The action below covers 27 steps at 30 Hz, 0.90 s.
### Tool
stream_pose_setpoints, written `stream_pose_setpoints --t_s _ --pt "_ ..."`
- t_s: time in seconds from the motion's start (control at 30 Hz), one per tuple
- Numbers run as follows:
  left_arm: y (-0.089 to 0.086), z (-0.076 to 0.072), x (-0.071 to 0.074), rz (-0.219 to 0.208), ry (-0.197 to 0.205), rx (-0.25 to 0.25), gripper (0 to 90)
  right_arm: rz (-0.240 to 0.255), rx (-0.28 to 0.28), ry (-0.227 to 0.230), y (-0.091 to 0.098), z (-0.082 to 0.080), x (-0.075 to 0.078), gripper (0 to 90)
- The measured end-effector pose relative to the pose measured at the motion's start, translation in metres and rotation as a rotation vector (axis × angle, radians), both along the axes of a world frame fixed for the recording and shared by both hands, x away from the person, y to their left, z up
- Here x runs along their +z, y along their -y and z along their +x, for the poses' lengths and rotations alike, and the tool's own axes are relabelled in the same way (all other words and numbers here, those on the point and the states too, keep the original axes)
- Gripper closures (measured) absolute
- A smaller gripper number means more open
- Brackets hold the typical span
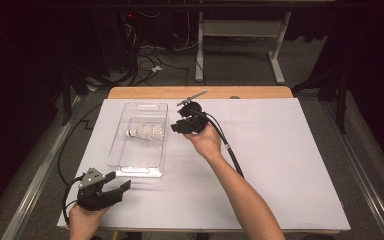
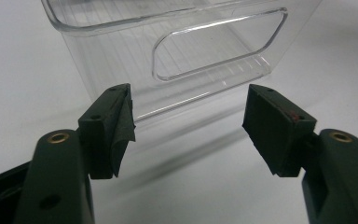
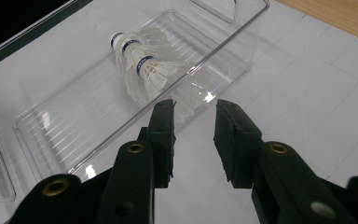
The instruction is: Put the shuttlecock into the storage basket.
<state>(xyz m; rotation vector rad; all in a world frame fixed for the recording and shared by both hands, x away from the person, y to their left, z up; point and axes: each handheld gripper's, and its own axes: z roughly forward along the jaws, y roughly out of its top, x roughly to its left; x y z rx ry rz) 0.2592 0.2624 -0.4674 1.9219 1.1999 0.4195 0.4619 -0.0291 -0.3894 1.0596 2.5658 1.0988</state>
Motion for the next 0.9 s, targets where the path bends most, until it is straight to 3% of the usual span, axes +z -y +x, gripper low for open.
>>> stream_pose_setpoints --t_s 0.9 --pt "-0.001 0.0 0.0 -0.008 -0.003 0.005 34.4 0.019 -0.014 -0.001 0.028 -0.006 -0.004 68.4"
